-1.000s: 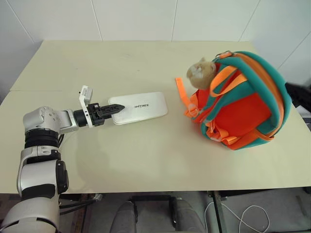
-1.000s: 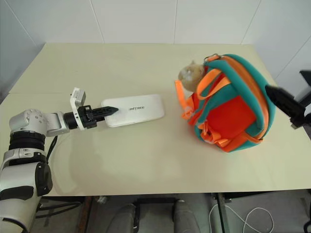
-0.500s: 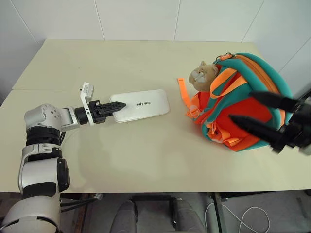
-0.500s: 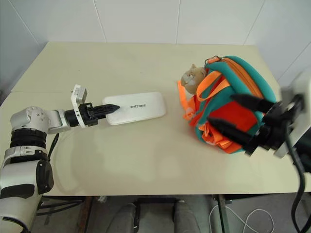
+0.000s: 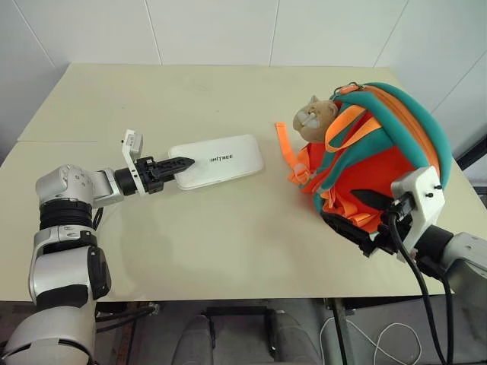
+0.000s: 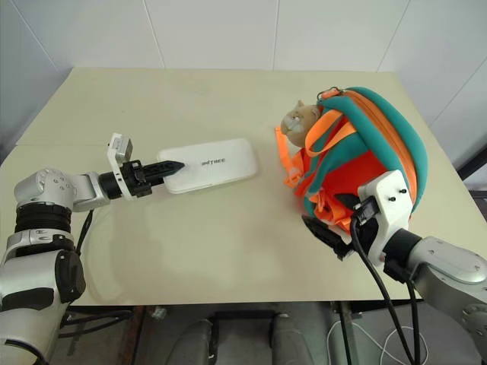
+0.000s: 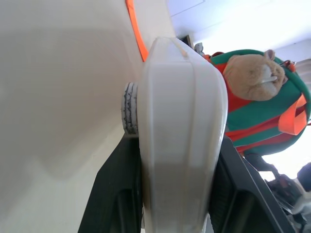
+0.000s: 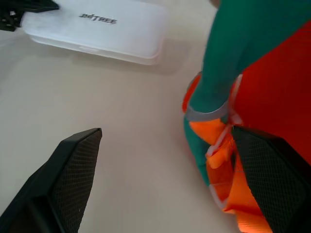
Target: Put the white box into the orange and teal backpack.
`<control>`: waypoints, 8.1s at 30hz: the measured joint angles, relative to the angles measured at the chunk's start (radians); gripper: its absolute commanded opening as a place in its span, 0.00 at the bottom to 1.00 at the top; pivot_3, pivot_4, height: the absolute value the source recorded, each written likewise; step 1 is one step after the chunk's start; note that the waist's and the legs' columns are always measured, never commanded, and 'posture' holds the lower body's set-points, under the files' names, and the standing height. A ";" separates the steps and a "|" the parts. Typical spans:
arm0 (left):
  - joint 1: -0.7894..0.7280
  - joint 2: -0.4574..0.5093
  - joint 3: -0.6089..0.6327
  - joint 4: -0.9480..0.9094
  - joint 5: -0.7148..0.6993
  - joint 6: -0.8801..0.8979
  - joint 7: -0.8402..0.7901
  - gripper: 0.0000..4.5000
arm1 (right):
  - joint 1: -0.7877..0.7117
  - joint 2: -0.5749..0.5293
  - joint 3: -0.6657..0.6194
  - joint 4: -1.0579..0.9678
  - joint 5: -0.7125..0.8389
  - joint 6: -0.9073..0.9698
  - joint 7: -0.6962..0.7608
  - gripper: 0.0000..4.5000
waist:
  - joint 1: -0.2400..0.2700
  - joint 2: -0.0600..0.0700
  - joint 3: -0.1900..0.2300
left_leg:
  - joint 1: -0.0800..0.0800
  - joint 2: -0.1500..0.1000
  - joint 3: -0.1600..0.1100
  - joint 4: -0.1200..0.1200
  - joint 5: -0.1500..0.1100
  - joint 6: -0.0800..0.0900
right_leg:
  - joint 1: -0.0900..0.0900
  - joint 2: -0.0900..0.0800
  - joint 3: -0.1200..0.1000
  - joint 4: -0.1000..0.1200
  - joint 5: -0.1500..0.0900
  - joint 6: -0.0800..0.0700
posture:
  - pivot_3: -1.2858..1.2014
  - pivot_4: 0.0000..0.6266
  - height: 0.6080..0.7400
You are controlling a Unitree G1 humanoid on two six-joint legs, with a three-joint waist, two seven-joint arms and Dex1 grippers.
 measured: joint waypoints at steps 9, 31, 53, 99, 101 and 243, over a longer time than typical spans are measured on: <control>0.053 -0.035 0.128 -0.112 -0.077 0.095 0.060 0.28 | -0.175 0.202 0.168 0.123 -0.218 -0.120 -0.005 1.00 | -0.001 0.000 0.000 | 0.001 0.000 -0.001 -0.001 0.000 0.000 | -0.002 0.001 -0.001 0.006 0.005 0.010 | 0.52 0.24 1.00; 0.151 -0.085 0.313 -0.323 -0.202 0.138 0.227 0.28 | -0.442 0.429 0.273 0.308 -0.357 -0.135 0.086 0.00 | -0.008 0.000 0.000 | 0.002 0.001 -0.001 -0.001 0.002 -0.003 | -0.002 0.001 -0.001 0.009 0.005 0.010 | 0.52 0.24 1.00; 0.282 0.141 0.230 -0.452 -0.179 -0.326 -0.067 0.28 | -0.676 0.364 0.360 0.234 -0.041 0.037 0.453 0.00 | -0.025 0.000 0.000 | 0.000 0.002 0.000 -0.005 0.001 -0.004 | -0.006 0.001 -0.001 0.007 0.003 0.006 | 0.52 0.24 1.00; 0.388 0.349 0.193 -0.553 -0.147 -0.718 -0.537 0.28 | -0.587 0.050 0.339 0.269 -0.065 0.011 0.836 0.00 | -0.026 -0.001 0.000 | -0.001 0.004 0.002 -0.004 0.001 -0.004 | -0.008 0.002 -0.001 0.009 -0.005 -0.009 | 0.52 0.24 1.00; 0.395 0.343 0.191 -0.570 -0.149 -0.723 -0.542 0.28 | -0.587 0.051 0.339 0.272 -0.069 0.010 0.836 0.00 | -0.026 -0.001 0.000 | -0.001 0.004 0.002 -0.003 0.001 -0.004 | -0.008 0.002 -0.001 0.009 -0.005 -0.009 | 0.52 0.24 1.00; 0.188 0.351 -0.385 -0.640 0.105 -0.463 -0.149 0.06 | -0.390 0.292 0.336 0.189 -0.177 -0.159 0.691 0.00 | -0.027 0.000 0.001 | 0.000 0.003 0.001 0.000 0.001 -0.004 | -0.007 0.004 0.002 0.013 0.001 0.006 | 0.52 0.24 1.00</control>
